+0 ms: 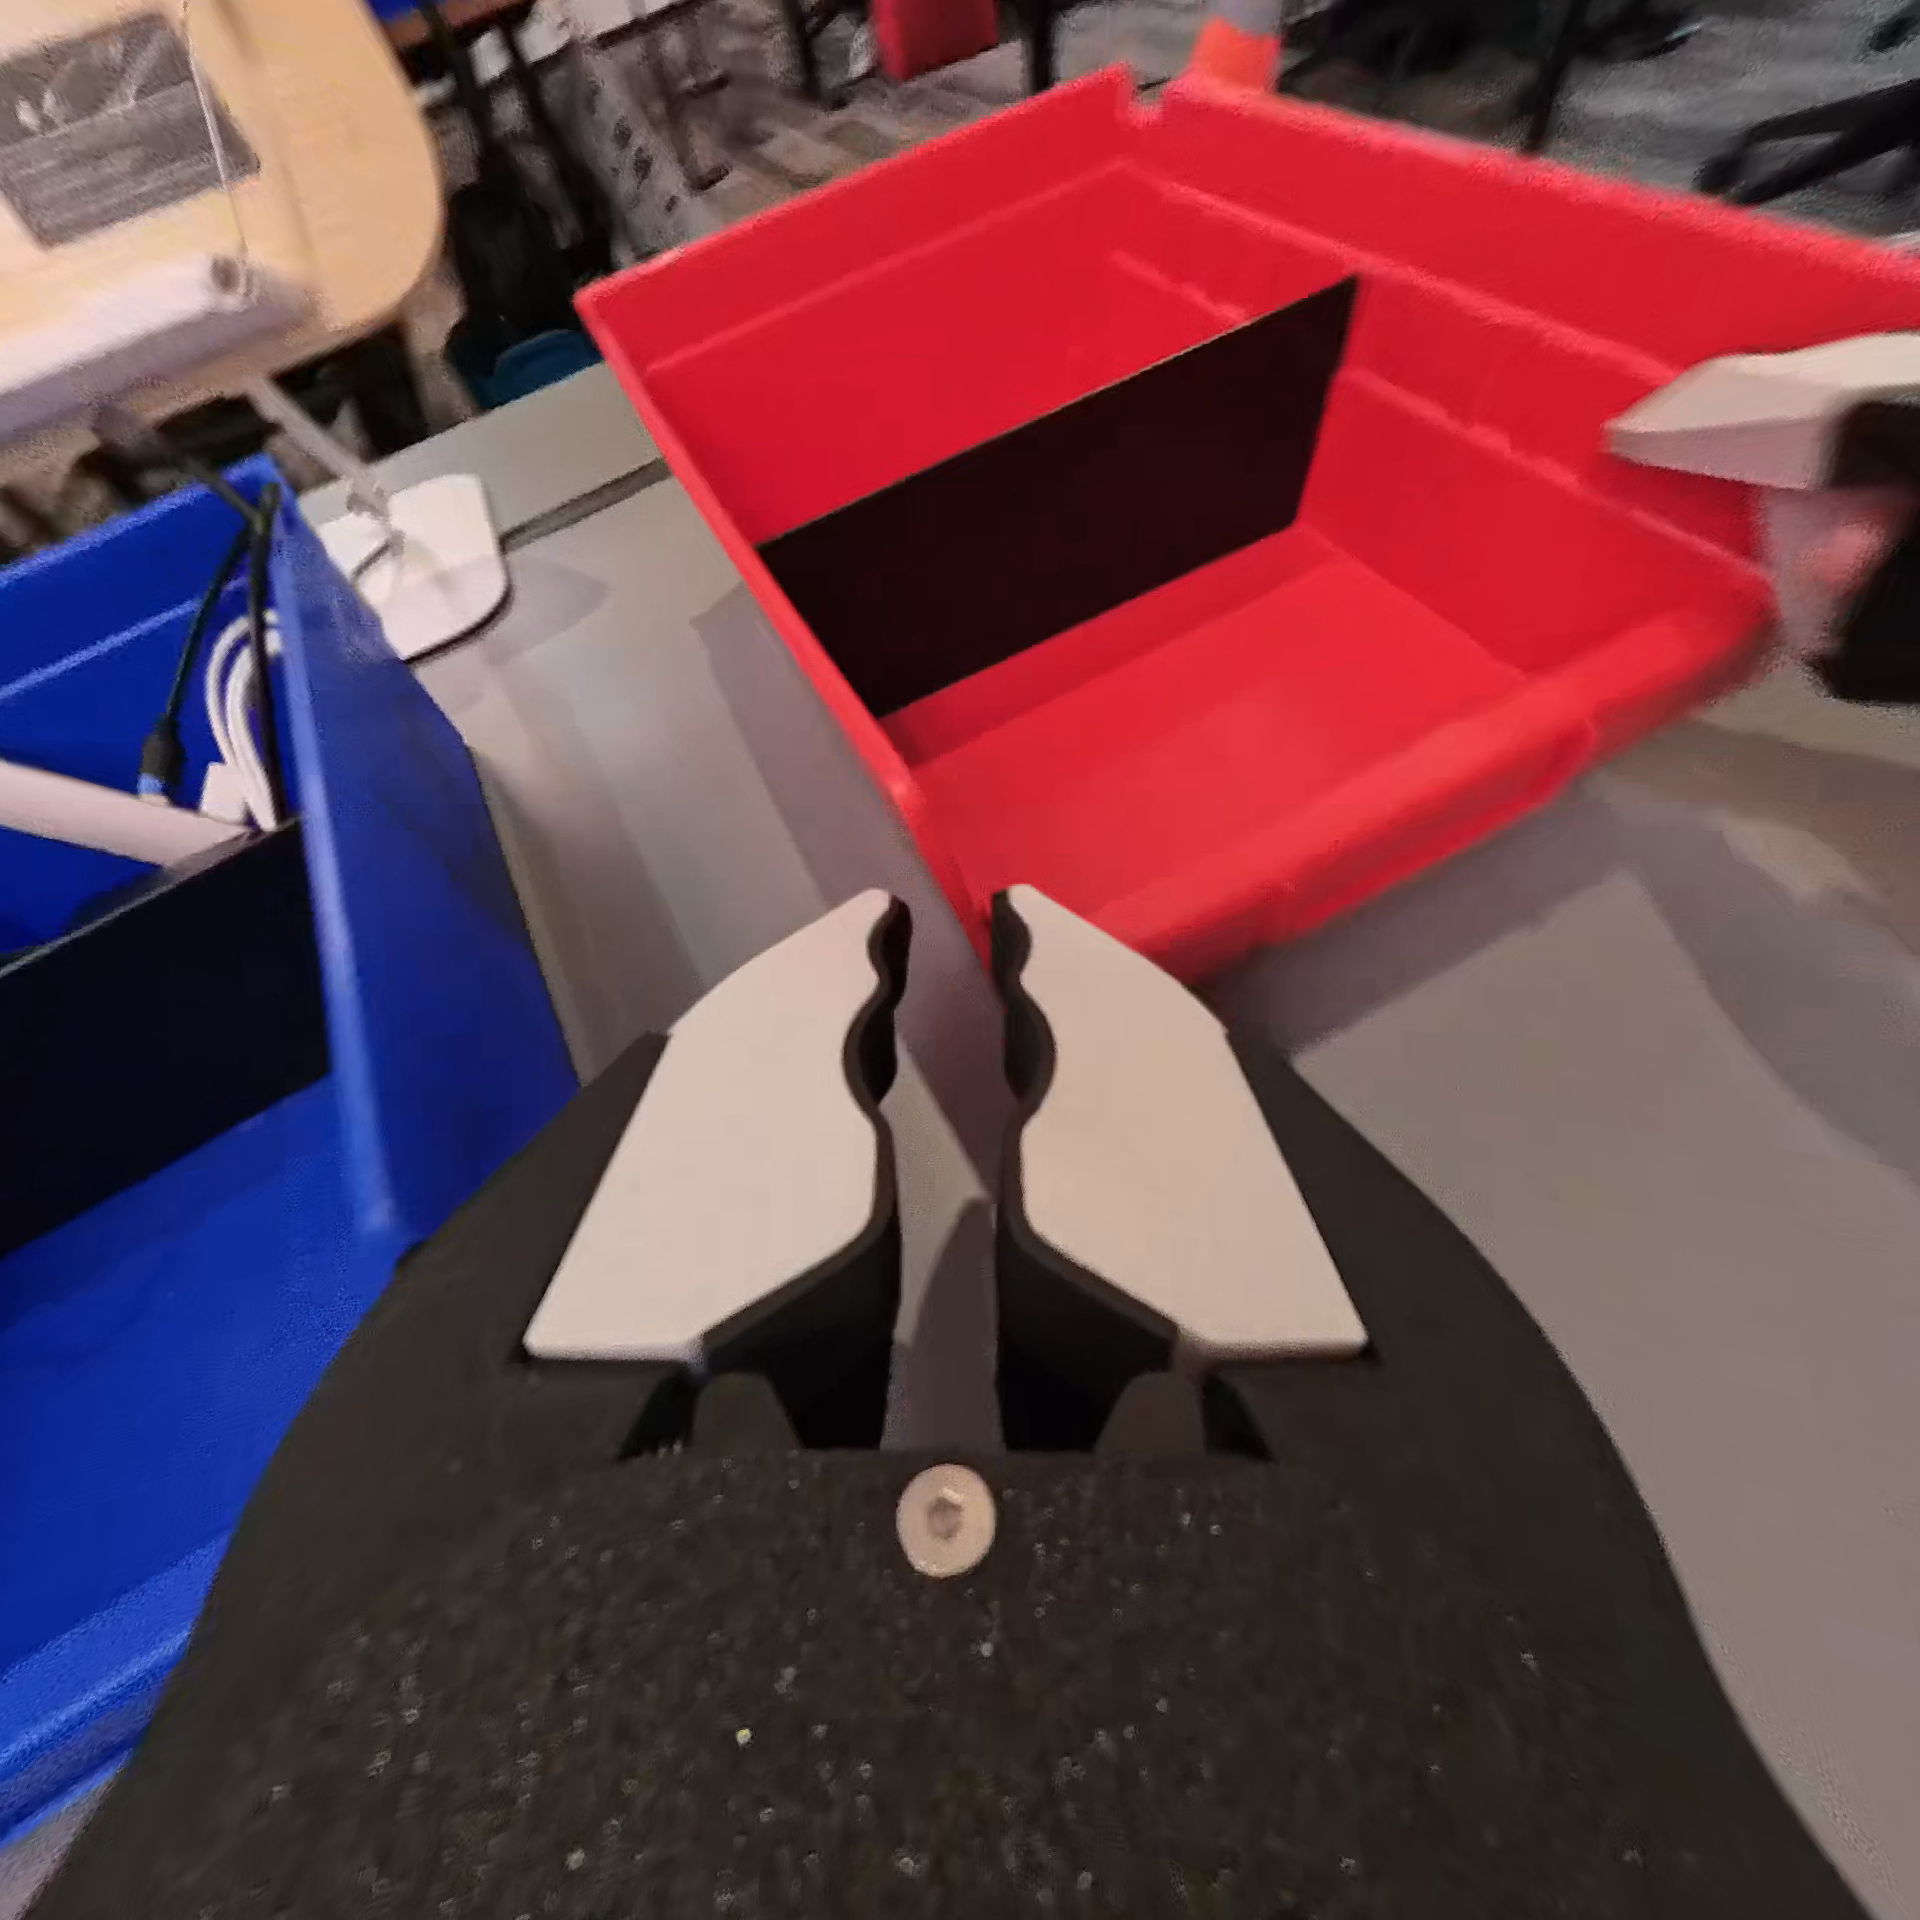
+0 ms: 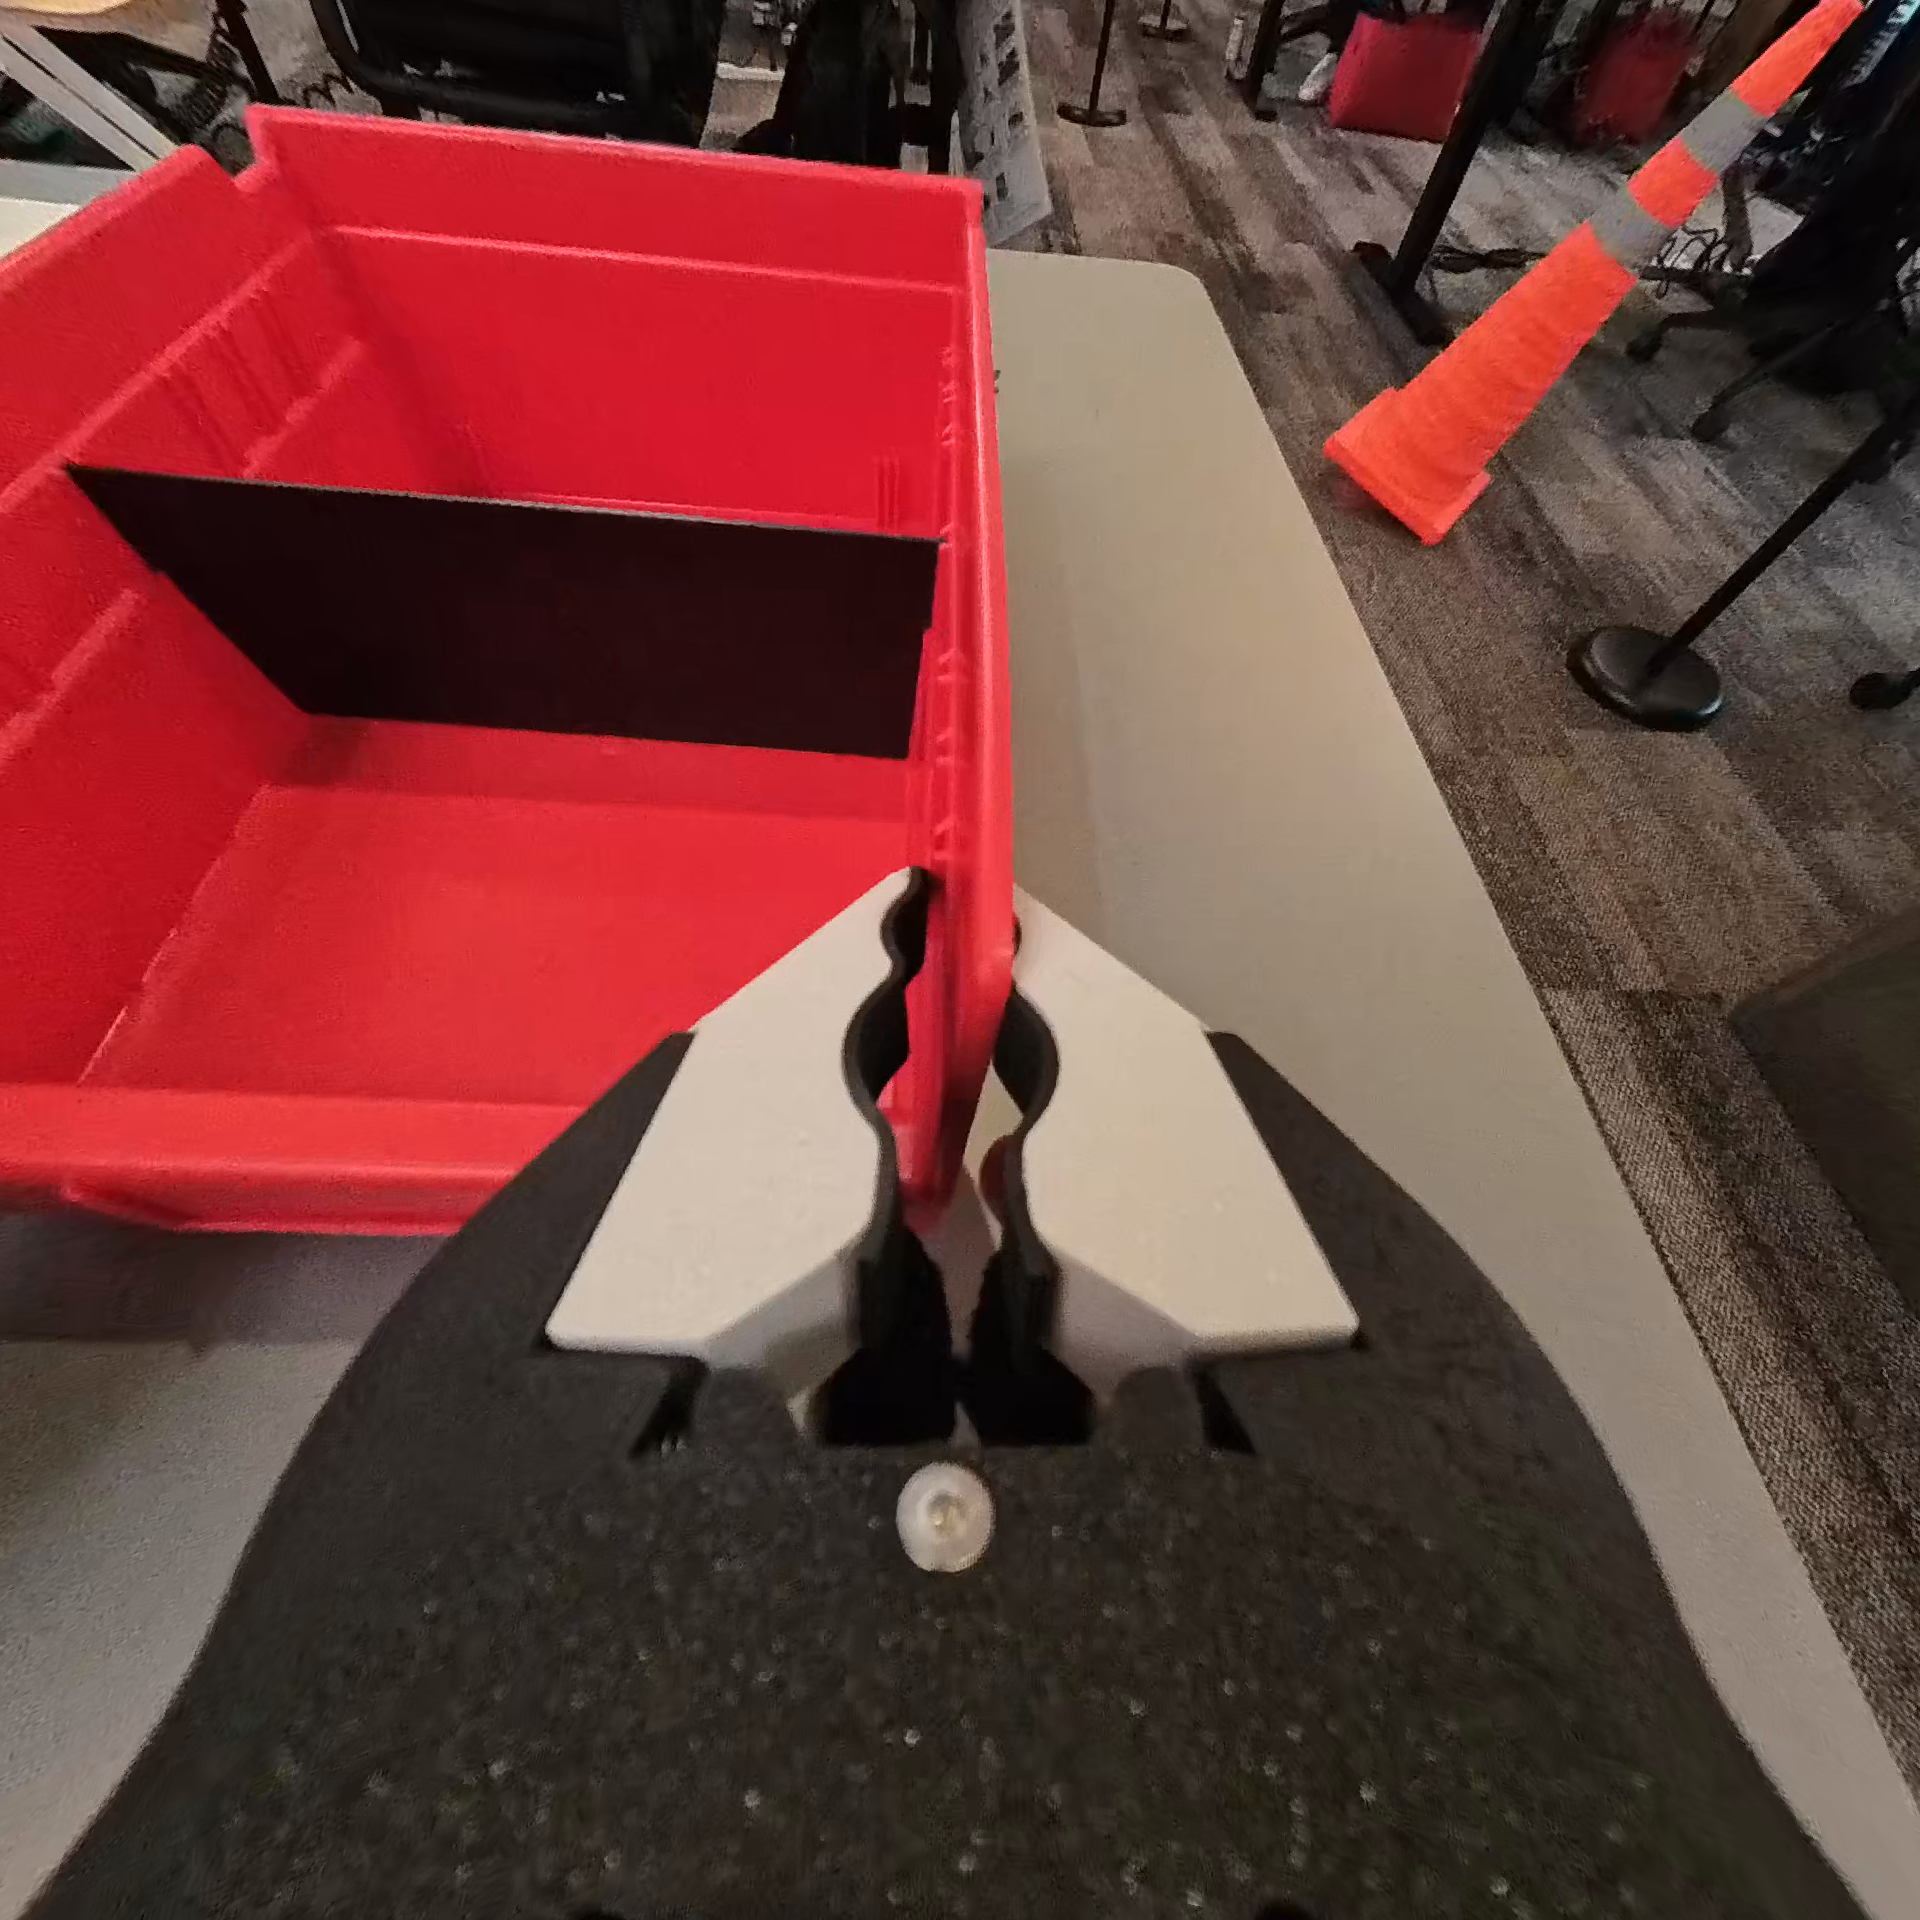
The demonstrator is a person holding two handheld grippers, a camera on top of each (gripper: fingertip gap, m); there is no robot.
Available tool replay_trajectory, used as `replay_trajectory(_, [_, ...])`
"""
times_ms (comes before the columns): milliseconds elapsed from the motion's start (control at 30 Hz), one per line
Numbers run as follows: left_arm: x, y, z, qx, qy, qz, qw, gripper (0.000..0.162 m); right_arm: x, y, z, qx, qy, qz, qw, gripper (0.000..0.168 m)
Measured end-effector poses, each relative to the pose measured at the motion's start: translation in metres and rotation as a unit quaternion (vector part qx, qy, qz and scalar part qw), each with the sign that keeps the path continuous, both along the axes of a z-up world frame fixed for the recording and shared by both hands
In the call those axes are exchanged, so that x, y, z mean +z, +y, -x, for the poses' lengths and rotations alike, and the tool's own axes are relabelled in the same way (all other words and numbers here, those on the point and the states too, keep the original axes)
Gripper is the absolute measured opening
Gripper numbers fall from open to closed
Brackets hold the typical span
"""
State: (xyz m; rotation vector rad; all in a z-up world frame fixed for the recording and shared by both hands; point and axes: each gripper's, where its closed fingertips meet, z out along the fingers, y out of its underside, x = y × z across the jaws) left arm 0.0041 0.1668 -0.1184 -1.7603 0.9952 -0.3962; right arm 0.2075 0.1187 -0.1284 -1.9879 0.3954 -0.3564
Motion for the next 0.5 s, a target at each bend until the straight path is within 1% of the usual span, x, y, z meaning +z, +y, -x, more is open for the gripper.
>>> replay_trajectory(33, [0.007,-0.013,0.009,-0.030,-0.012,-0.001,0.999,0.012,-0.001,0.000,0.000,-0.001,-0.001,0.000,1.000,0.008])
replay_trajectory(67, [0.013,-0.025,0.022,-0.060,-0.018,0.001,0.998,0.013,-0.003,-0.001,-0.001,-0.003,-0.001,0.004,1.000,0.008])
replay_trajectory(133, [0.021,-0.038,0.056,-0.105,-0.021,0.007,0.994,0.013,-0.003,-0.003,-0.005,-0.016,0.001,0.006,1.000,0.011])
replay_trajectory(200, [0.028,-0.020,0.102,-0.090,-0.019,0.005,0.996,0.010,0.003,-0.005,-0.006,-0.025,0.002,0.003,1.000,0.014])
replay_trajectory(267, [0.041,0.009,0.152,-0.055,-0.031,0.001,0.998,0.023,0.033,-0.008,-0.003,-0.035,-0.043,-0.027,0.998,0.025])
replay_trajectory(300, [0.050,0.027,0.179,-0.025,-0.040,-0.022,0.999,0.025,0.052,-0.009,0.004,-0.040,-0.064,-0.049,0.996,0.027])
replay_trajectory(333, [0.057,0.046,0.206,0.012,-0.047,-0.049,0.998,0.027,0.070,-0.007,0.017,-0.034,-0.075,-0.080,0.993,0.027])
replay_trajectory(400, [0.060,0.078,0.253,0.080,-0.053,-0.080,0.992,0.036,0.099,0.009,0.065,0.023,-0.061,-0.155,0.986,0.028])
replay_trajectory(467, [0.049,0.099,0.282,0.123,-0.066,-0.065,0.988,0.045,0.112,0.034,0.138,0.123,-0.013,-0.200,0.972,0.031])
replay_trajectory(500, [0.041,0.103,0.285,0.121,-0.082,-0.044,0.988,0.046,0.111,0.046,0.179,0.171,0.021,-0.216,0.961,0.033])
